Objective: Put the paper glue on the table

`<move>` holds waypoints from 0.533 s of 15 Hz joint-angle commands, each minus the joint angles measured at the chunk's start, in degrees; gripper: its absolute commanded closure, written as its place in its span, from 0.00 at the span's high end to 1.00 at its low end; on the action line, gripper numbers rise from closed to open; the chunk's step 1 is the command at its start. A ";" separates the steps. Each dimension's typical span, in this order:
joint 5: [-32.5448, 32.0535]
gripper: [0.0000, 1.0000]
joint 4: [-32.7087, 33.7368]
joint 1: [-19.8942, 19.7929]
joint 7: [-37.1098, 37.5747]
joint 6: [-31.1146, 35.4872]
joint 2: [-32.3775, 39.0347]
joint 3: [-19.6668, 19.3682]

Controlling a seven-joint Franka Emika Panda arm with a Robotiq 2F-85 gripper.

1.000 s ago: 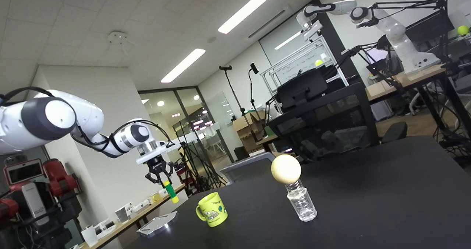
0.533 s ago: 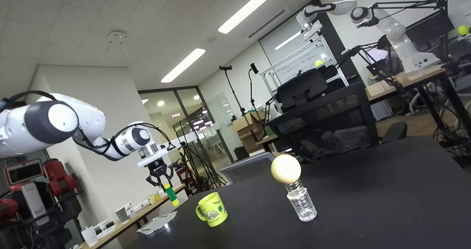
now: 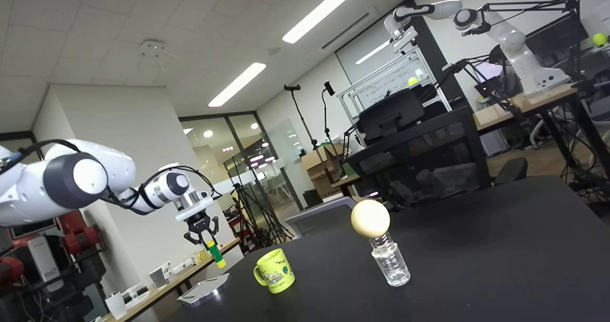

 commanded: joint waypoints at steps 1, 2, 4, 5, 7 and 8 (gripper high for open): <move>-1.41 0.09 9.46 2.93 -3.16 -2.55 5.22 -0.34; -1.54 0.09 9.03 3.32 -4.09 -2.15 5.16 -0.36; -1.90 0.09 10.40 4.28 -5.98 -2.16 6.32 -0.57; -1.99 0.09 11.03 4.61 -6.99 -2.14 6.88 -0.62; -1.57 0.09 12.18 4.90 -9.35 -1.94 8.00 -0.42; -1.23 0.09 12.67 4.93 -10.44 -2.34 8.47 -0.31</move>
